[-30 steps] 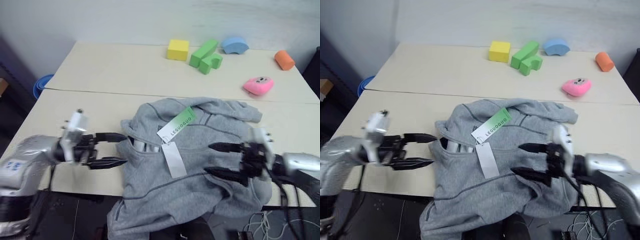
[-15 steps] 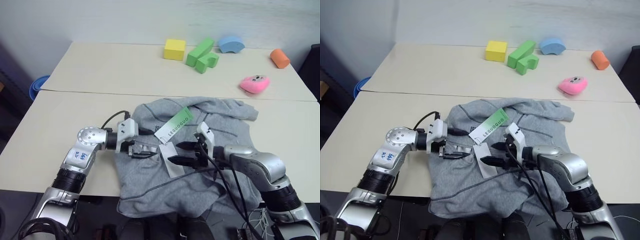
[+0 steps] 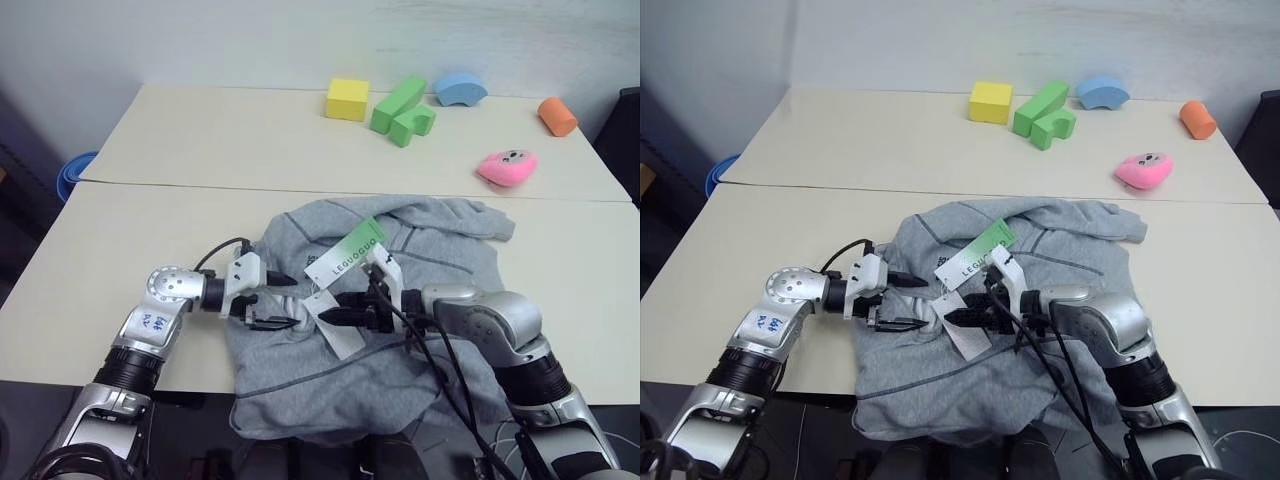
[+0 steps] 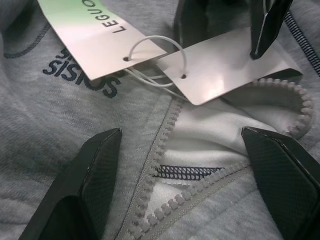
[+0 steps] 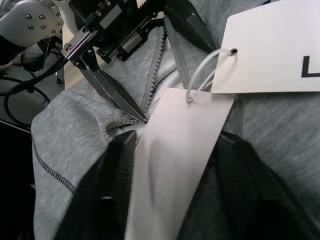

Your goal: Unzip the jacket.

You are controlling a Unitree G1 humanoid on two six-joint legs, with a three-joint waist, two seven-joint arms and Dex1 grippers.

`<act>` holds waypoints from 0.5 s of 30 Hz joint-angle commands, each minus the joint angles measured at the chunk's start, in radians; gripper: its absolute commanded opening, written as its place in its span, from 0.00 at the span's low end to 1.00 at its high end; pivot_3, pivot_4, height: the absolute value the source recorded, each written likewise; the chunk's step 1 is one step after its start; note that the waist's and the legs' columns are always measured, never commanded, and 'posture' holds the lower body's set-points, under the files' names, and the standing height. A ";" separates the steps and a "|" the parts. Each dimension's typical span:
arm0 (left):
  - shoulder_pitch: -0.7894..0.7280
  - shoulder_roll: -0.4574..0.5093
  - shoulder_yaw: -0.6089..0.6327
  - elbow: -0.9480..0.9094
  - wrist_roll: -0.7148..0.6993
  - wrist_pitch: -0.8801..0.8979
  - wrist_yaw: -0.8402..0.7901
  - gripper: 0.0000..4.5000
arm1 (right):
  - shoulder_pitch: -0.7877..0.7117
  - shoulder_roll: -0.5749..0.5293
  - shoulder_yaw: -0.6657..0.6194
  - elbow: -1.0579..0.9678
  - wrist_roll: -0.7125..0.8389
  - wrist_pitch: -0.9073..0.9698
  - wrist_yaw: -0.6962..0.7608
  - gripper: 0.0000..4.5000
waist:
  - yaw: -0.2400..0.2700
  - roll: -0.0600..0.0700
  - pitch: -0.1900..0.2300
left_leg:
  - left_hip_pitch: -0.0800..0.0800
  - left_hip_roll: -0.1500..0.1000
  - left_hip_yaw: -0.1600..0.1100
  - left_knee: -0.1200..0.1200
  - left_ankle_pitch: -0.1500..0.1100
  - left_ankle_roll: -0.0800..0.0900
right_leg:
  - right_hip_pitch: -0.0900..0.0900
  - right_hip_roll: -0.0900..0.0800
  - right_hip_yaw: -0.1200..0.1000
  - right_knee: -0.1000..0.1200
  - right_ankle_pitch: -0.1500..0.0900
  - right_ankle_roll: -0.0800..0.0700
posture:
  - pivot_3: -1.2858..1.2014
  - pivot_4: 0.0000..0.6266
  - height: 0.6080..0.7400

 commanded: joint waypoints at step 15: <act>0.030 0.009 -0.006 0.060 0.040 -0.047 0.013 0.90 | 0.123 -0.265 -0.064 -0.111 -0.329 -0.520 0.121 0.01 | 0.001 0.000 0.000 | 0.001 -0.001 0.000 0.000 0.000 0.000 | 0.000 -0.001 0.000 0.000 0.000 0.000 | 0.52 0.24 1.00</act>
